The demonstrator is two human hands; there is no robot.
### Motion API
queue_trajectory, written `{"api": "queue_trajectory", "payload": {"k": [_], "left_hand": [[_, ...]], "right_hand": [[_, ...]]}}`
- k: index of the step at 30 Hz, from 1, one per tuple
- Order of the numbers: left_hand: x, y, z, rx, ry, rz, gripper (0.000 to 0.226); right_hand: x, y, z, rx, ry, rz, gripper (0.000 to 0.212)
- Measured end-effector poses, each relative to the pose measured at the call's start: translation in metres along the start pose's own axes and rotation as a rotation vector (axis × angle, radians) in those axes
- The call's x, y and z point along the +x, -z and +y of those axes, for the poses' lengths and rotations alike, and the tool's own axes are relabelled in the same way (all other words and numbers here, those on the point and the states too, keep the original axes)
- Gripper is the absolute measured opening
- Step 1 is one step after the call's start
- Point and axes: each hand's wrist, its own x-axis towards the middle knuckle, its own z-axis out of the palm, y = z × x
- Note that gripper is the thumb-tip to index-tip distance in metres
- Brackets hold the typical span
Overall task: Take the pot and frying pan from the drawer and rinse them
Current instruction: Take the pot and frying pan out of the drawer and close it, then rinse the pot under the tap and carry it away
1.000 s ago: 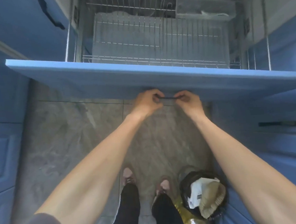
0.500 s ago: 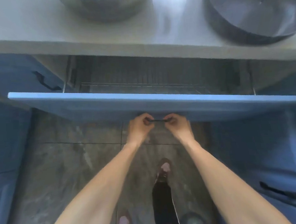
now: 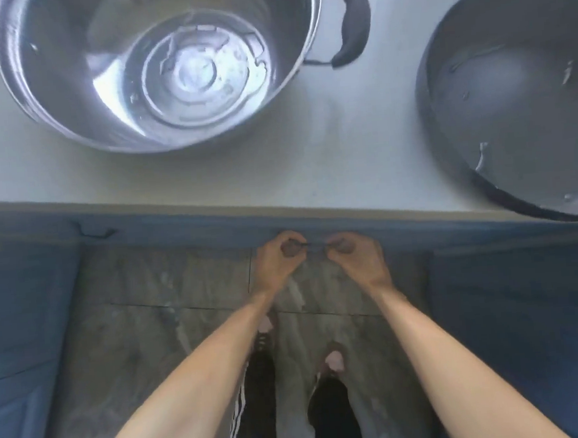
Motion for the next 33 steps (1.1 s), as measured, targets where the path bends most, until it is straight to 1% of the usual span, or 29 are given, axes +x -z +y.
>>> {"api": "queue_trajectory", "payload": {"k": [1, 3, 5, 7, 8, 9, 10, 11, 12, 13, 14, 16, 17, 18, 19, 22, 26, 28, 31, 33], "left_hand": [[0.003, 0.0, -0.002, -0.017, 0.013, -0.015, 0.026], [0.008, 0.004, 0.0, -0.083, 0.076, -0.11, 0.026], [0.009, 0.018, 0.011, -0.071, 0.116, -0.246, 0.026], [-0.005, 0.043, 0.026, 0.053, 0.078, -0.367, 0.042], [-0.017, 0.067, 0.039, 0.067, 0.027, -0.398, 0.048], [-0.031, 0.096, 0.051, 0.061, -0.045, -0.429, 0.046], [-0.047, 0.131, 0.064, 0.062, -0.124, -0.433, 0.04], [-0.061, 0.173, 0.082, 0.064, -0.183, -0.416, 0.034], [-0.073, 0.213, 0.094, 0.063, -0.21, -0.358, 0.03], [-0.08, 0.254, 0.105, 0.04, -0.211, -0.26, 0.028], [-0.082, 0.292, 0.114, 0.004, -0.205, -0.137, 0.026], [-0.069, 0.354, 0.126, -0.068, -0.166, 0.068, 0.017], [-0.055, 0.373, 0.131, -0.062, -0.167, 0.134, 0.021], [-0.04, 0.39, 0.136, -0.024, -0.179, 0.172, 0.03], [-0.025, 0.402, 0.139, 0.016, -0.181, 0.184, 0.034], [0.023, 0.414, 0.146, 0.185, -0.185, 0.147, 0.026], [0.061, 0.414, 0.153, 0.223, -0.171, 0.019, 0.013], [0.07, 0.416, 0.156, 0.23, -0.171, -0.005, 0.012], [0.075, 0.416, 0.165, 0.233, -0.2, -0.023, 0.019], [0.07, 0.417, 0.173, 0.263, -0.216, -0.034, 0.02]], "right_hand": [[0.002, 0.002, -0.002, -0.003, -0.012, -0.012, 0.019], [0.003, 0.007, -0.009, -0.042, -0.035, -0.05, 0.019], [-0.002, 0.017, -0.022, -0.128, -0.024, -0.166, 0.027], [-0.025, 0.032, -0.044, -0.229, -0.029, -0.355, 0.036], [-0.04, 0.043, -0.061, -0.21, -0.02, -0.398, 0.035], [-0.057, 0.056, -0.076, -0.15, 0.009, -0.407, 0.032], [-0.074, 0.07, -0.095, -0.079, 0.056, -0.371, 0.028], [-0.089, 0.088, -0.12, -0.017, 0.102, -0.327, 0.023], [-0.101, 0.104, -0.142, 0.04, 0.132, -0.294, 0.016], [-0.111, 0.121, -0.167, 0.088, 0.152, -0.266, 0.013], [-0.115, 0.136, -0.193, 0.134, 0.175, -0.219, 0.016], [-0.111, 0.159, -0.232, 0.181, 0.23, -0.067, 0.016], [-0.104, 0.167, -0.246, 0.173, 0.251, 0.002, 0.017], [-0.095, 0.17, -0.259, 0.148, 0.262, 0.05, 0.021], [-0.086, 0.171, -0.27, 0.117, 0.25, 0.064, 0.023], [-0.06, 0.166, -0.285, 0.093, 0.164, 0.019, 0.022], [-0.042, 0.164, -0.295, 0.024, 0.117, 0.06, 0.022], [-0.038, 0.166, -0.299, 0.019, 0.089, 0.013, 0.021], [-0.04, 0.172, -0.305, -0.002, 0.053, -0.11, 0.018], [-0.046, 0.176, -0.306, -0.051, 0.058, -0.13, 0.013]]}}
